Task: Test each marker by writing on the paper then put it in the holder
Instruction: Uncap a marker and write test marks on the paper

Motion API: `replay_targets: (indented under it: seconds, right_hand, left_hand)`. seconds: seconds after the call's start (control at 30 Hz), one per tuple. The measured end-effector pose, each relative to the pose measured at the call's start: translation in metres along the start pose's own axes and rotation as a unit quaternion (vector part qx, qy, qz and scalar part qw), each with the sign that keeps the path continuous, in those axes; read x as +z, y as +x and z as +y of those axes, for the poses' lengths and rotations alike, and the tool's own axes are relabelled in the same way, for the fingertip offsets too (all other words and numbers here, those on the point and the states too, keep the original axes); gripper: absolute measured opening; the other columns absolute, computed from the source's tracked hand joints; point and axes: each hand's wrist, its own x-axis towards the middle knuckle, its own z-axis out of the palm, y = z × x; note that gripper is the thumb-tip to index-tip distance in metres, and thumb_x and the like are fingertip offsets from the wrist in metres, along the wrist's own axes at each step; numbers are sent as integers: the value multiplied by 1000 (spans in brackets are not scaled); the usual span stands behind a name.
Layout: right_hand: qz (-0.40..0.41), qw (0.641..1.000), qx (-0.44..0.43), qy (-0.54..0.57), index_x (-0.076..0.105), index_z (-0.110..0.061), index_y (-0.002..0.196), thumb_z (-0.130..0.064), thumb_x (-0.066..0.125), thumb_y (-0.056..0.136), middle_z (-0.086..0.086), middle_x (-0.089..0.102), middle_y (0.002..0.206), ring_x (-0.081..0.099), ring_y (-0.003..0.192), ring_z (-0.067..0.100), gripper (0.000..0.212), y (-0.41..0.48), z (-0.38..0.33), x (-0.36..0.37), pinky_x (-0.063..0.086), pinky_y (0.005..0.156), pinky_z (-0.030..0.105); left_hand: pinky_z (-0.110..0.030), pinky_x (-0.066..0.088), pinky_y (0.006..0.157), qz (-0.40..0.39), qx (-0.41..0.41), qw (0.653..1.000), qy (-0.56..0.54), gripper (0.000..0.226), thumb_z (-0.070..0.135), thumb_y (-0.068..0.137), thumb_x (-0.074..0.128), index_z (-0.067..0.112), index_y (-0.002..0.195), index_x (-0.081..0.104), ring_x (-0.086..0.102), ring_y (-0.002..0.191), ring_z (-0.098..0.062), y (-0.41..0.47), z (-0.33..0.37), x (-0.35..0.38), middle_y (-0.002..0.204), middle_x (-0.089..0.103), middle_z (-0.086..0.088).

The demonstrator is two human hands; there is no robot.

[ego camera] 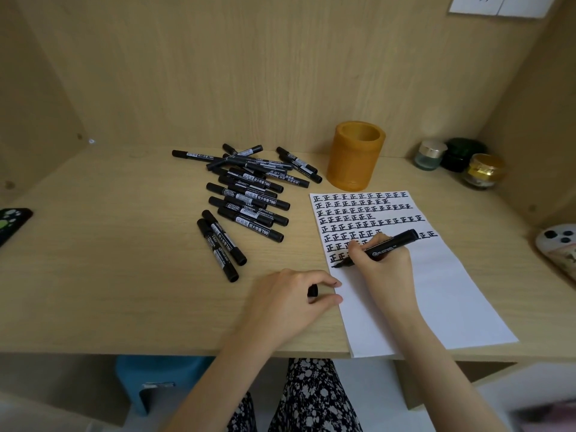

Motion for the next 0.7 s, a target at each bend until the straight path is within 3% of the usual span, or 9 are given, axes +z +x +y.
replay_targets:
  seconds: [0.2, 0.4, 0.57, 0.7]
  right_hand:
    - [-6, 1000, 2, -11, 49, -4, 60, -5, 65, 80, -9, 44, 47, 37, 46, 4, 26, -1, -2, -1, 30, 46, 15]
    - [4, 1000, 0, 0, 51, 3, 63, -10, 66, 83, -8, 45, 47, 37, 47, 6, 28, -1, -1, -2, 31, 46, 16]
    - [5, 1000, -8, -7, 47, 0, 62, -9, 64, 84, -1, 44, 51, 36, 48, 7, 29, -1, -1, -1, 30, 46, 18]
    - [4, 1000, 7, 8, 50, 0, 63, -11, 66, 84, -10, 44, 46, 37, 47, 5, 29, -1, 0, -2, 31, 46, 15]
  left_hand:
    - [-13, 26, 46, -4, 1, 1000, 6, 32, 62, 82, 53, 47, 109, 61, 45, 46, 5, -1, 1, -2, 77, 69, 13]
    - [-13, 26, 45, -3, 4, 1000, 8, 32, 62, 82, 53, 47, 109, 61, 44, 43, 2, -1, 2, -3, 72, 68, 12]
    - [-13, 25, 46, -4, 2, 1000, 2, 32, 62, 82, 53, 47, 109, 61, 45, 47, 8, -1, 1, -2, 77, 69, 13]
    - [-13, 26, 45, -4, 1, 1000, -7, 30, 60, 82, 55, 46, 108, 62, 46, 48, 8, -1, 1, -2, 73, 69, 11]
